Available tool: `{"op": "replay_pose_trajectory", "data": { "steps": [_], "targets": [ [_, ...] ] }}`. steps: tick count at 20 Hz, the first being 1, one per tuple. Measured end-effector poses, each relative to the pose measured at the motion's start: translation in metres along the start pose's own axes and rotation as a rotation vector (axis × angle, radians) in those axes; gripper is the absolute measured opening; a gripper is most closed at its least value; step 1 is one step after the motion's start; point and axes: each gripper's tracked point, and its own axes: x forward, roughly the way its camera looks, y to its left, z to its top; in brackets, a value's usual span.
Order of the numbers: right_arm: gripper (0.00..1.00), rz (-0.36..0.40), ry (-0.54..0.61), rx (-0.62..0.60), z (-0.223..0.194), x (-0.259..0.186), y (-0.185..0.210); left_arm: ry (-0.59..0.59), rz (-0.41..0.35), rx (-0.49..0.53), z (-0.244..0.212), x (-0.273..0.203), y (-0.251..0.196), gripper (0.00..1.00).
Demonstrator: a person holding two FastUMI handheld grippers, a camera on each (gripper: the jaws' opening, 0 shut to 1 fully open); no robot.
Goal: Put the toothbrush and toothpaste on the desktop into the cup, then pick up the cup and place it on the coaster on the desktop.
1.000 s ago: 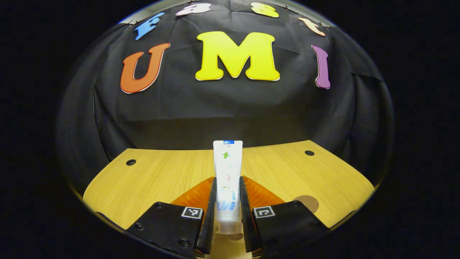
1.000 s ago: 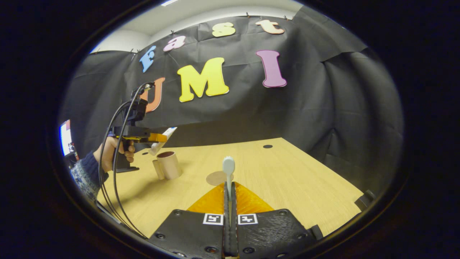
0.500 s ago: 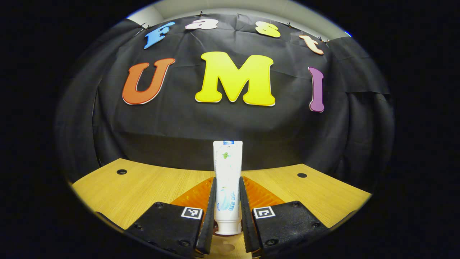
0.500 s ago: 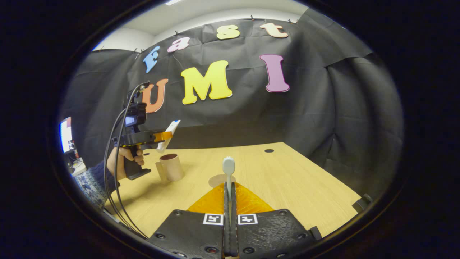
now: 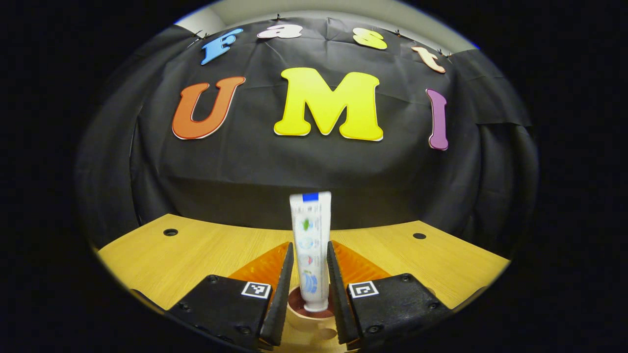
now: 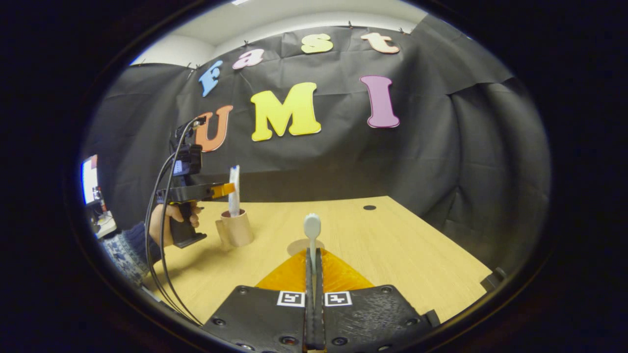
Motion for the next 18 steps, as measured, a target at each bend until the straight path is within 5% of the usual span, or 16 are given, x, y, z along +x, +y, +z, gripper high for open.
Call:
{"op": "replay_pose_trajectory", "data": {
  "steps": [1,2,3,4,6,18],
  "targets": [
    [0.00,-0.001,-0.001,-0.002,0.000,0.002,0.002,-0.003,-0.001,0.004,0.003,-0.005,0.000,0.44],
    [0.00,-0.003,-0.001,-0.006,0.002,0.003,0.003,-0.014,0.008,0.007,0.006,-0.009,0.002,0.70],
    [0.00,-0.004,-0.001,-0.011,0.004,0.006,0.004,-0.013,0.019,0.009,0.010,-0.015,0.005,0.67],
    [0.00,-0.005,-0.005,-0.014,0.007,0.007,0.007,-0.008,0.022,0.009,0.010,-0.020,0.006,0.90],
    [0.00,-0.004,-0.016,-0.025,0.014,0.013,0.014,0.001,0.039,-0.005,0.008,-0.031,0.011,1.00],
    [0.00,0.157,-0.152,-0.018,0.133,0.100,0.119,0.014,0.028,0.001,-0.020,-0.116,0.037,1.00]
  ]
}}
